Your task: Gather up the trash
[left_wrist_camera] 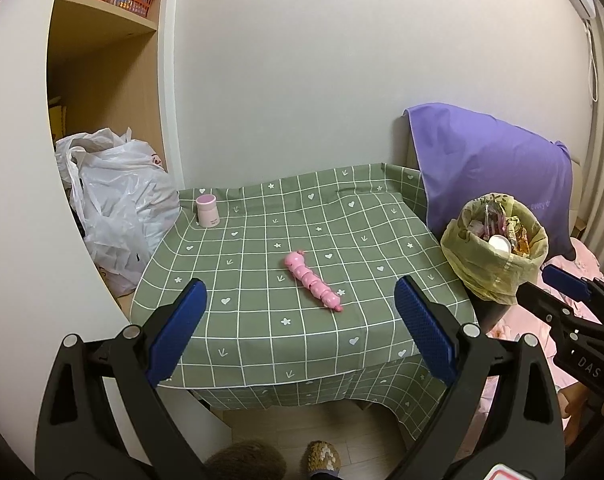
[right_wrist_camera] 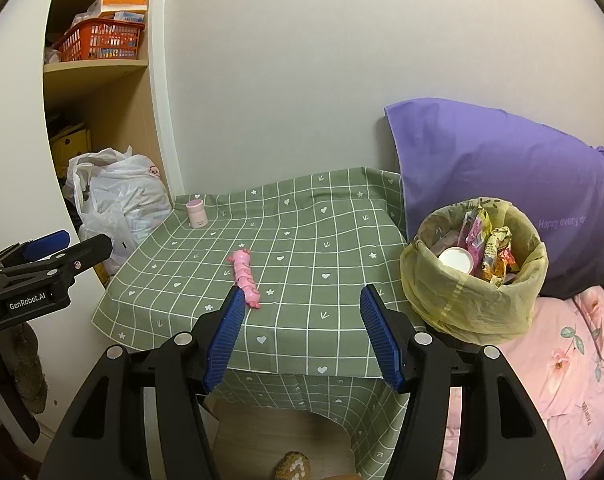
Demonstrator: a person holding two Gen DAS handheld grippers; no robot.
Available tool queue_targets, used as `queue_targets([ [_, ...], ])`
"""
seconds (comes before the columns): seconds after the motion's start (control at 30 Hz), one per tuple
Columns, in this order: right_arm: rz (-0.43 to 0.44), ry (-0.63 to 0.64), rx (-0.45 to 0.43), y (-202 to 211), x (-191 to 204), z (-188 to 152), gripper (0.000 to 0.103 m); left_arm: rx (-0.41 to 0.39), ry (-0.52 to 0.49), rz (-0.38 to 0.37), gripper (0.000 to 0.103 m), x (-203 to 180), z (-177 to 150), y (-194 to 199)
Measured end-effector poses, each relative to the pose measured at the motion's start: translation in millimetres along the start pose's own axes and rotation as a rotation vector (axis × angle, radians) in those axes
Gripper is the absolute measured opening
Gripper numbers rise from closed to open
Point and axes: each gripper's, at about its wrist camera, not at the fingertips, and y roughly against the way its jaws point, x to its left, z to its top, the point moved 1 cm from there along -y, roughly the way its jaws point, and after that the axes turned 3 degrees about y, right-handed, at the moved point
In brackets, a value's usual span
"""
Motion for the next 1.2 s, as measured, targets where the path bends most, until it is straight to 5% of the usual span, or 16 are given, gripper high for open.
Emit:
queue_targets([
  [1.2, 0.003, 0.009, -0.001, 1.9, -1.9, -3.8, 0.057, 0.005, -0.01, 0.007, 0.09, -2.0, -1.3, 1.6],
])
